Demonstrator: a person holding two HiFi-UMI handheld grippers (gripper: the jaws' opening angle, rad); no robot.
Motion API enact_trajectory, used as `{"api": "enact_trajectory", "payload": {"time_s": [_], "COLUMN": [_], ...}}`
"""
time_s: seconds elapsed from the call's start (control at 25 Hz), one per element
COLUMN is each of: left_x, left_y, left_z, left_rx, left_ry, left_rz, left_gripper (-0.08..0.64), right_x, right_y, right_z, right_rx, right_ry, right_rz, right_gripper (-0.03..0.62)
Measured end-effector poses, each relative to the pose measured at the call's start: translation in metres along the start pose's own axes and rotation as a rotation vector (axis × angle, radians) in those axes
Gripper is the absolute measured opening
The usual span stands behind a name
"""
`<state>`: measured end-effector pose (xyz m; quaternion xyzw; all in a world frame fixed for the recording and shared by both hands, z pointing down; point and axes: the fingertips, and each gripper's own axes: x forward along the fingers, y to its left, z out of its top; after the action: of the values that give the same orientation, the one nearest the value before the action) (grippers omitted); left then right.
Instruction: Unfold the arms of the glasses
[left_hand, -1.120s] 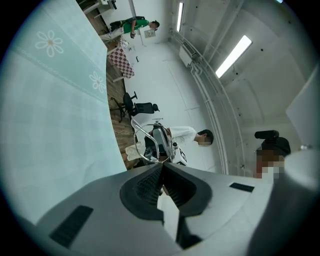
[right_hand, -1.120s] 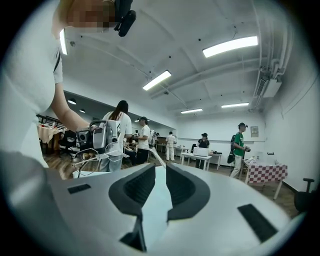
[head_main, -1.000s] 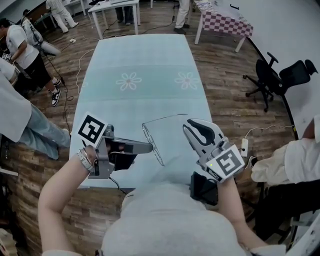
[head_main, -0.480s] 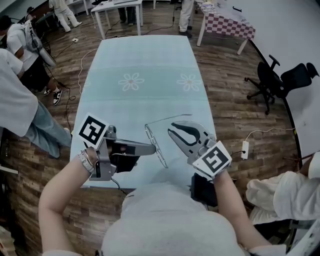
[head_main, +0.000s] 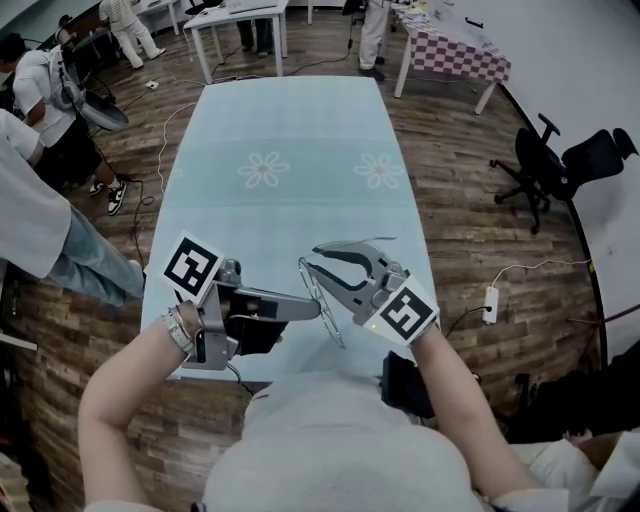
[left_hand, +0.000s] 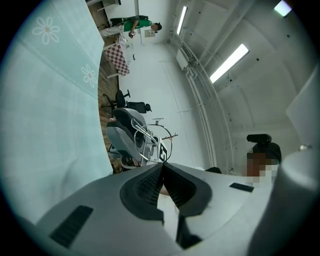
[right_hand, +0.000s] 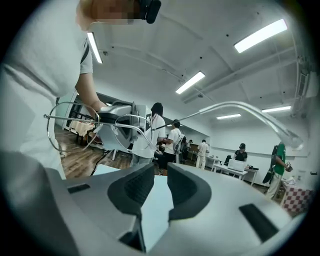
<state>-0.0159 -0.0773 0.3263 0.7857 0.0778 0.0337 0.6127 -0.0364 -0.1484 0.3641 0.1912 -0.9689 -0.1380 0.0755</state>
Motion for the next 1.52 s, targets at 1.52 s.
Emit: {"api": "enact_trajectory", "payload": {"time_s": [1.52], "left_x": [-0.010], "left_y": [0.010], "left_z": [0.007], "left_rx": [-0.045], "left_ry": [-0.059], "left_rz": [0.001], "left_gripper": [0.009], "right_x": [0.009], "right_y": [-0.005], "right_z": [0.000], "right_rx": [-0.147], "right_ry": [-0.014], "right_rz": [-0.012], "right_gripper": [0.018]}}
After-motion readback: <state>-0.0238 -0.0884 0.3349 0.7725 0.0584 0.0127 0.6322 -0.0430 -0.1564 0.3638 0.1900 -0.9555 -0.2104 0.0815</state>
